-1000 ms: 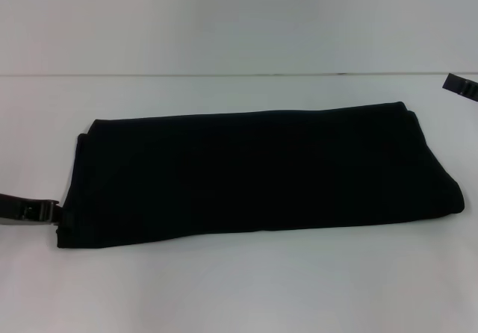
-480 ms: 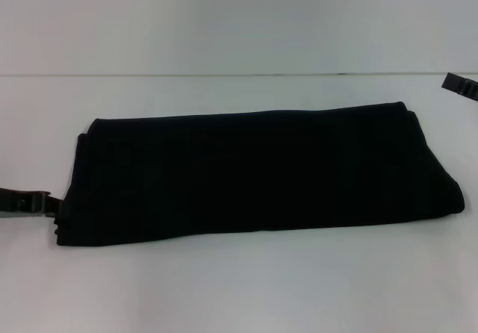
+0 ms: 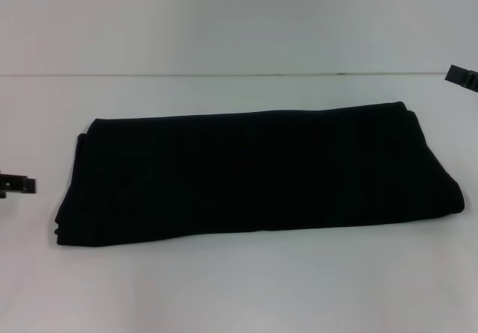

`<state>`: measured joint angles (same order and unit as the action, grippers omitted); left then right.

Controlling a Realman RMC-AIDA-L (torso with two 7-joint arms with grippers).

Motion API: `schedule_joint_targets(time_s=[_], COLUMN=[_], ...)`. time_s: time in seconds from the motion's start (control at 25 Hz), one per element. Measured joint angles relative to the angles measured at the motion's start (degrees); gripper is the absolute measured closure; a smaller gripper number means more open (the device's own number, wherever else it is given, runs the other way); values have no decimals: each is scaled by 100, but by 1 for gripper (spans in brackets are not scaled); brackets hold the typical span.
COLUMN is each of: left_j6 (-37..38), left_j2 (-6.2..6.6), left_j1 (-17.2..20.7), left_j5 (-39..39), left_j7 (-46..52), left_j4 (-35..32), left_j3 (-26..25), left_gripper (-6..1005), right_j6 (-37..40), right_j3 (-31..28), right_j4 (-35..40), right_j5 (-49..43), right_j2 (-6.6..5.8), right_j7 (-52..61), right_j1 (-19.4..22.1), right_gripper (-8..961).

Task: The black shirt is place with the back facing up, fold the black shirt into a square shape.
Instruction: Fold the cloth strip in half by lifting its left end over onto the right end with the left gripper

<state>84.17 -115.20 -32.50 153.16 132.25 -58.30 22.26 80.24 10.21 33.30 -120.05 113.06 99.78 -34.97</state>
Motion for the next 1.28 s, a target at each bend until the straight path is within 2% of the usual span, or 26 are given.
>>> schedule_joint_targets(time_s=[0.16, 0.32, 0.56, 0.92, 1.28], left_j6=[810, 1711, 2125, 1619, 1376], left_j2=[39, 103, 173, 196, 196], left_j1=[-30, -147, -281, -349, -308], left_j5=[-263, -556, -546, -523, -551], left_j7=[7, 0, 360, 1236, 2146], left_j4=[-43, 244, 764, 1611, 1789], left_j3=[-22, -23, 8, 17, -62], left_gripper=[438, 336, 111, 110, 110], right_j6=[1, -4, 1, 1, 0], right_j3=[-6, -6, -13, -4, -28], right_j4=[1, 1, 1, 1, 1], right_j5=[0, 0, 0, 0, 9], right_j2=[-28, -44, -79, -83, -102], right_j7=[-2, -2, -2, 2, 6], right_j1=[-9, -10, -12, -39, -24], right_gripper=[223, 223, 223, 224, 223])
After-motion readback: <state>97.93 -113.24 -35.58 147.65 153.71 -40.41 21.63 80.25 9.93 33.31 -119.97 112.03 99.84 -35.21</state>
